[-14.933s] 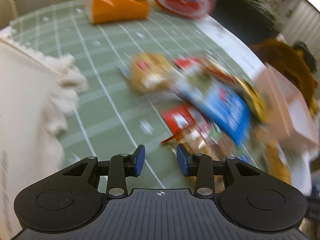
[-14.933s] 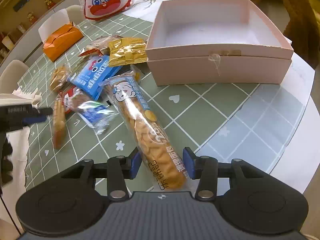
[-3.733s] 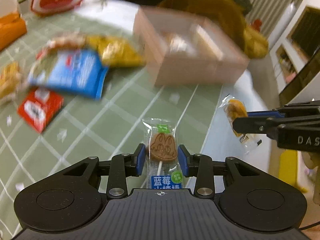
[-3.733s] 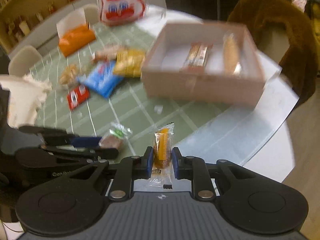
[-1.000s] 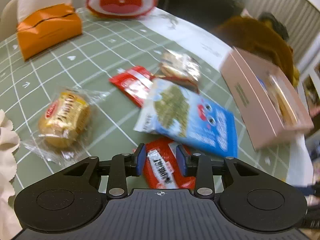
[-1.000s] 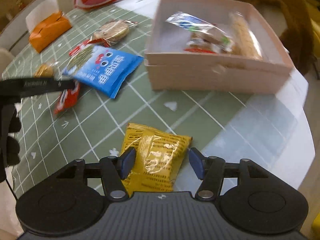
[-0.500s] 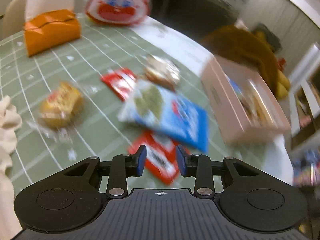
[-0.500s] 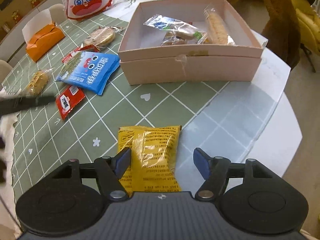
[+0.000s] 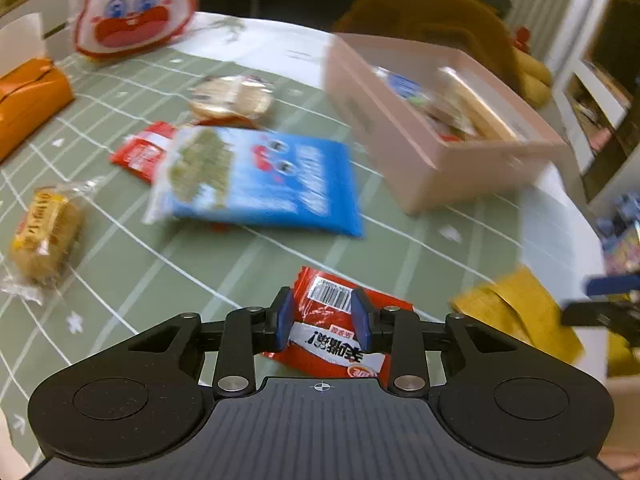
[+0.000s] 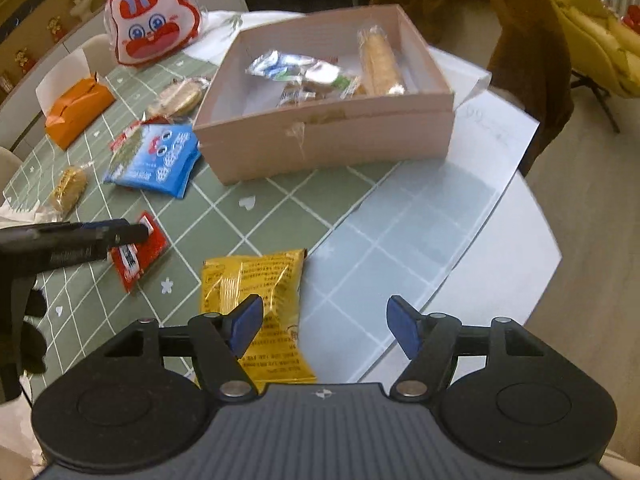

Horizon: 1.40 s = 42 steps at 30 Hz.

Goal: Organize snacks
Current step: 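Move the left tool over the red snack packet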

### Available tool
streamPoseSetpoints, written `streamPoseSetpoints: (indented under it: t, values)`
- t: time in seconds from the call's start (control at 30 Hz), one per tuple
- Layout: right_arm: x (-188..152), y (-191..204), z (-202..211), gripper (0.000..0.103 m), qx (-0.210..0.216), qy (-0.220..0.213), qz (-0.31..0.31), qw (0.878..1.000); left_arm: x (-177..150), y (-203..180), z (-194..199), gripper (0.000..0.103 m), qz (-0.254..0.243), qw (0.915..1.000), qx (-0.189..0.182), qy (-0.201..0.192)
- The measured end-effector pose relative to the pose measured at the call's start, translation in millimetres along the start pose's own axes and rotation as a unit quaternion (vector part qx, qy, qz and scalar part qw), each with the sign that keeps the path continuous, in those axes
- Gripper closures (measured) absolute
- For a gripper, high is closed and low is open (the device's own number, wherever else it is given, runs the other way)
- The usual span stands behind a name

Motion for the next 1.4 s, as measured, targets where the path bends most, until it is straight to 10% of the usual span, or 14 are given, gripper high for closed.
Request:
streamPoseSetpoints:
  t: [0.13, 0.3, 0.5, 1.4]
  values:
    - [-3, 5, -5, 0.034, 0.005, 0.003, 0.009, 1.000, -4, -12, 20, 0.067, -0.054, 0.9979, 0.013, -0.035]
    - [-5, 7, -8, 0.034, 0.012, 0.005, 0.002, 1.000, -17, -40, 12, 0.064, -0.137, 0.9903, -0.016, 0.012]
    - [-9, -1, -9, 0.030, 0.019, 0.007, -0.019, 1.000, -28, -63, 12, 0.028, -0.209, 0.9773, -0.032, 0.015]
    - [-25, 14, -18, 0.009, 0.002, 0.019, 0.023, 1.000, 2, -11, -7, 0.027, -0.028, 0.9994, -0.010, 0.015]
Point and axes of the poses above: each gripper's, at about its wrist camera, not at the fingertips, and z roughly against the way its jaws point, y to its left, x to its top, the point moved 6 cm from there along -z, roughly the way its jaws point, and after that the axes turned 9 degrees about x, right-handed, at the moved point
